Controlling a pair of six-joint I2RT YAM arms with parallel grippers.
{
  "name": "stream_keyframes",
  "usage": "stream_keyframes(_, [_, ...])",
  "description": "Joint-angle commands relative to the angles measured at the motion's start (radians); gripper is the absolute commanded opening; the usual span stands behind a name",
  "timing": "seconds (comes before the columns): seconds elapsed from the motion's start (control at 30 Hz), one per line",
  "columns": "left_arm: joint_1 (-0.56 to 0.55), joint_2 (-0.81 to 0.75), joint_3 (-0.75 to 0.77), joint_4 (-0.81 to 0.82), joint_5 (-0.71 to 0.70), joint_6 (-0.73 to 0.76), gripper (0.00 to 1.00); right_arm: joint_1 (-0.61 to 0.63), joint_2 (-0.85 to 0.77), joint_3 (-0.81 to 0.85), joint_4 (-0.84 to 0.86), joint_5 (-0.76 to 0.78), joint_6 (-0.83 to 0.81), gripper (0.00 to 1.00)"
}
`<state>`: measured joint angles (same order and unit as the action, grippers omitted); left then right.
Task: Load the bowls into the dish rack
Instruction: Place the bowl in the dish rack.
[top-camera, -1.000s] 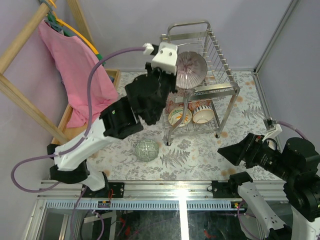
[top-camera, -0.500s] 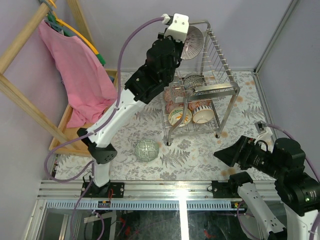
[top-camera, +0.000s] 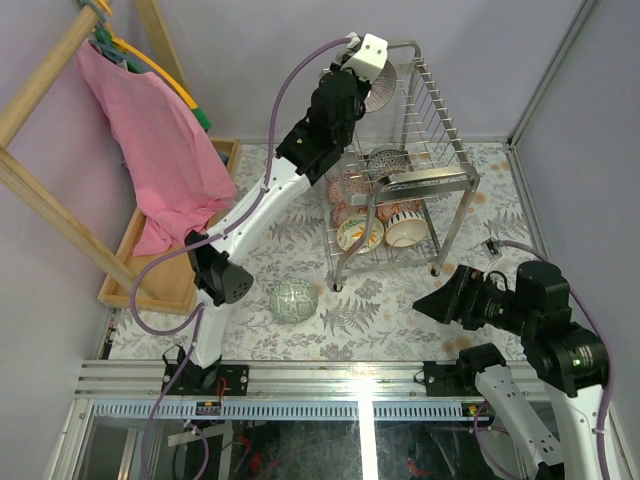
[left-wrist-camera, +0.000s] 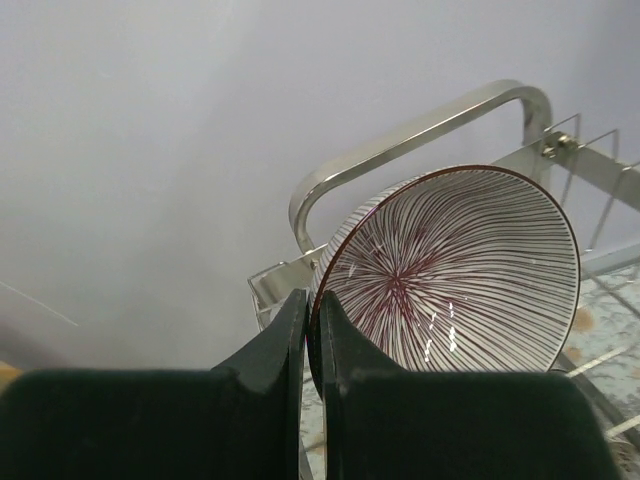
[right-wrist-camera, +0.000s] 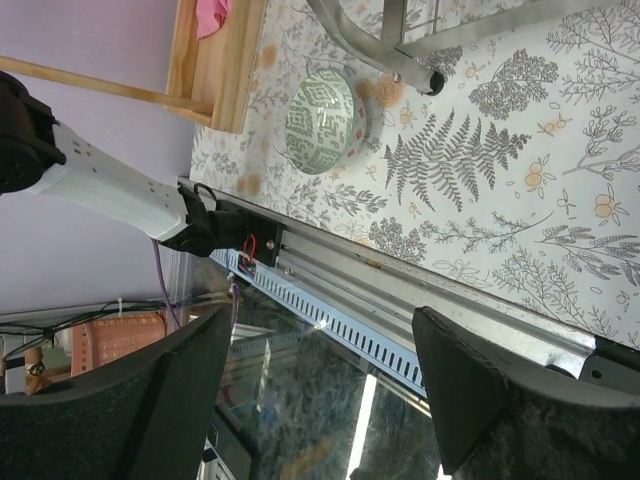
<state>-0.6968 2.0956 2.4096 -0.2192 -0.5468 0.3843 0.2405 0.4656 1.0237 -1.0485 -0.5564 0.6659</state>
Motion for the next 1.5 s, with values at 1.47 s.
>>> stream_keyframes(1.47, [0.06,0.164,-0.268,0.727,0.314,0.689,0.0,0.002,0.108,-0.34,0.241,-0.147,-0.058,0.81])
